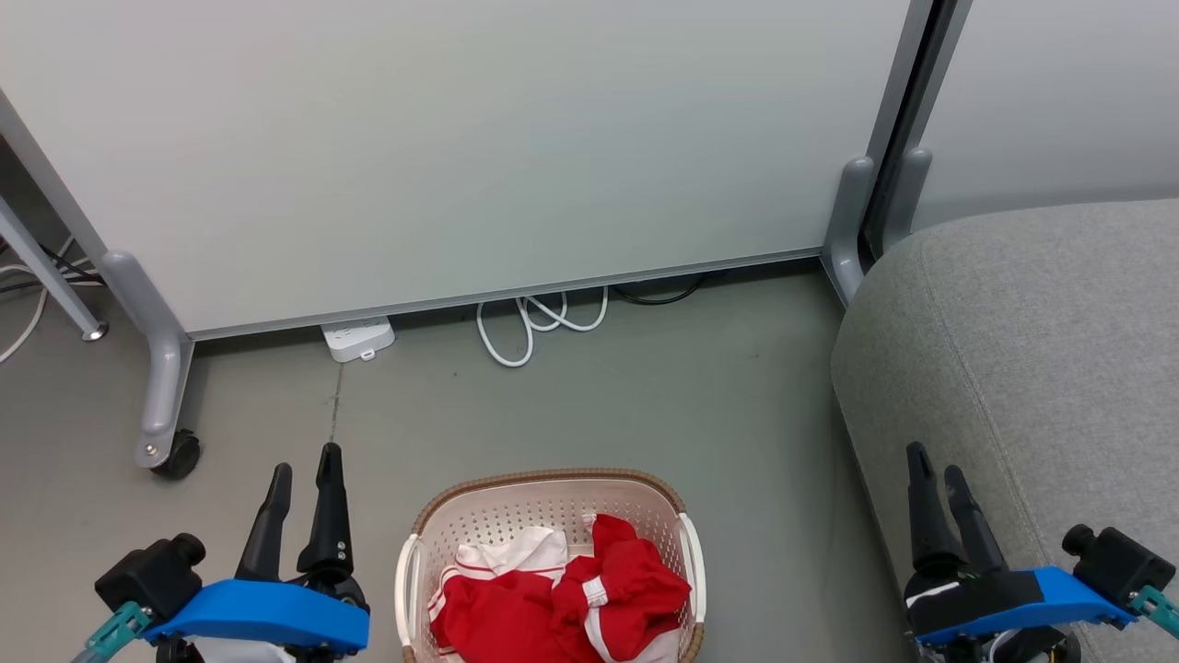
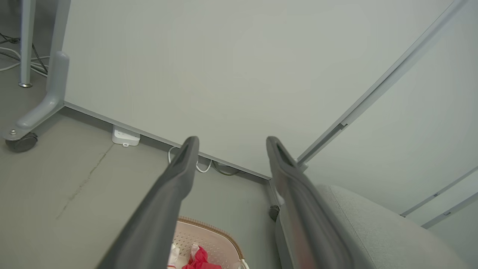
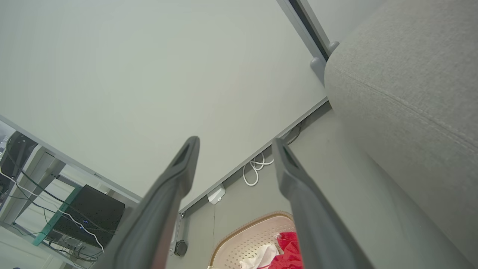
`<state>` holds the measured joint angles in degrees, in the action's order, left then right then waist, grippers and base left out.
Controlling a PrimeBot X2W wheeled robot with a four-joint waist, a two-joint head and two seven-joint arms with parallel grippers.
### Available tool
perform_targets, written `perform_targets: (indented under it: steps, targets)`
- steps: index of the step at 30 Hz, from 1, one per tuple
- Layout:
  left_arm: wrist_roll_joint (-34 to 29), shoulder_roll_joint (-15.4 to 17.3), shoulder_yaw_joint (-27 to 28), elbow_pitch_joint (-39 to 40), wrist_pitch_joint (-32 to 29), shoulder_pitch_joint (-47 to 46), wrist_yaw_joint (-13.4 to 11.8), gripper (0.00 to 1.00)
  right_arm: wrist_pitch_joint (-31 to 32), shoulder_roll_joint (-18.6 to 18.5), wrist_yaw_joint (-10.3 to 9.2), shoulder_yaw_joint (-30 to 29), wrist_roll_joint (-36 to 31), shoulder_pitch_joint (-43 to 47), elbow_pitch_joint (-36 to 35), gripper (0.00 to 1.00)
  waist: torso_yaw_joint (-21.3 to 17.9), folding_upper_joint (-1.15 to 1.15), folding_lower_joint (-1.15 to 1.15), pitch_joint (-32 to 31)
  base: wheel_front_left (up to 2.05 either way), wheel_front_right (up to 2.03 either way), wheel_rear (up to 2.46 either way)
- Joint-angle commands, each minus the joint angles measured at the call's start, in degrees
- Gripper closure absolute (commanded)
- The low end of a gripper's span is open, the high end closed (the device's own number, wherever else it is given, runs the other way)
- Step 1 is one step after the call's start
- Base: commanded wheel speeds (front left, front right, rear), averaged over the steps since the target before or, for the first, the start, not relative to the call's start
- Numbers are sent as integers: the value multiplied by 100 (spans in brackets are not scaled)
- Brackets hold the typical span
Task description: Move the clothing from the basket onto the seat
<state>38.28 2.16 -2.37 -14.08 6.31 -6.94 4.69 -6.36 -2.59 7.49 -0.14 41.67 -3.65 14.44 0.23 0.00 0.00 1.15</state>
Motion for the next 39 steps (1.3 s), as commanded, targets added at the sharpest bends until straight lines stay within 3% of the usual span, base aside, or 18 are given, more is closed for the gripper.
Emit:
perform_targets:
  steps: [1, 39]
  targets:
    - [-151, 52, -31, 52, 59, -126, -13, 0, -55, -29, 0, 22, -149, -146, -36, 0, 2, 0, 0, 1, 0, 0, 0]
    - [-2367, 74, -400, -77, 597, -186, -72, 0, -596, -38, 0, 210, -2268, -132, 58, 0, 33, 0, 0, -1, 0, 0, 0]
